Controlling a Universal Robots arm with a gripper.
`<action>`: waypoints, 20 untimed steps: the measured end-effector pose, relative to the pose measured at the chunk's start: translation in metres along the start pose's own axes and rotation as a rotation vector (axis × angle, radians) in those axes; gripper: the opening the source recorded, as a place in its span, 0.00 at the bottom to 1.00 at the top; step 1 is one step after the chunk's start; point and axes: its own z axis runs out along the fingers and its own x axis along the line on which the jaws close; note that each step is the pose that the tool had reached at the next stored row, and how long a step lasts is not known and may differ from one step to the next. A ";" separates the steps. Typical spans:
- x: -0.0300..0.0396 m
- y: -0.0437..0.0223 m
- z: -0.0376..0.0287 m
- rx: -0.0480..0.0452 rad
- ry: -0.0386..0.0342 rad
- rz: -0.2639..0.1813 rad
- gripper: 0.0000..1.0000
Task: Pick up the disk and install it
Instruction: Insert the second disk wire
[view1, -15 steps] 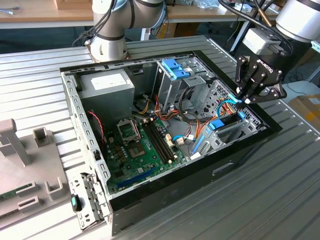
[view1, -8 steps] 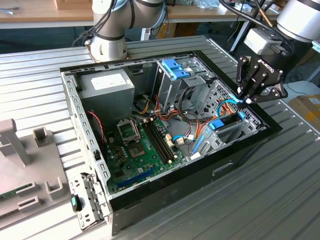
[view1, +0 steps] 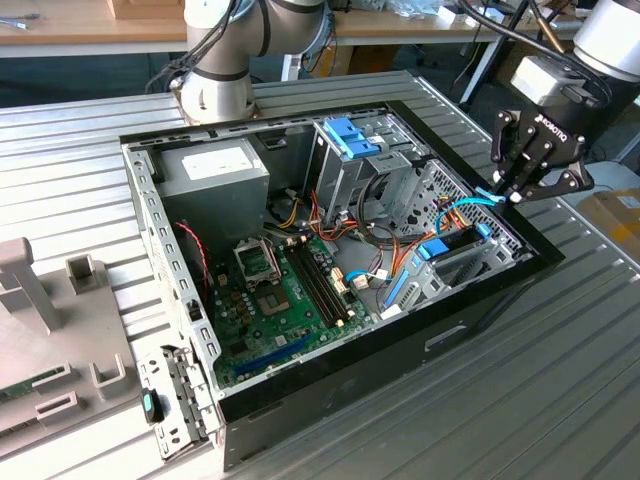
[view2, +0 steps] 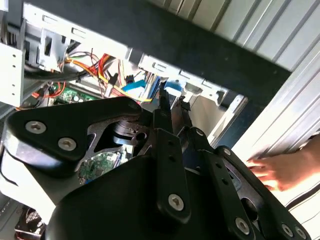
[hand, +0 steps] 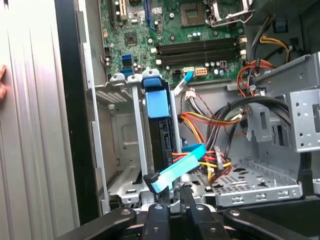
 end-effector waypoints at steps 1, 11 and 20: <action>-0.0003 -0.0022 -0.0001 0.0000 -0.0001 0.001 0.24; 0.0034 0.0061 0.0001 -0.0010 -0.0174 0.003 0.24; 0.0177 0.0120 -0.0025 0.0177 -0.0573 0.002 0.24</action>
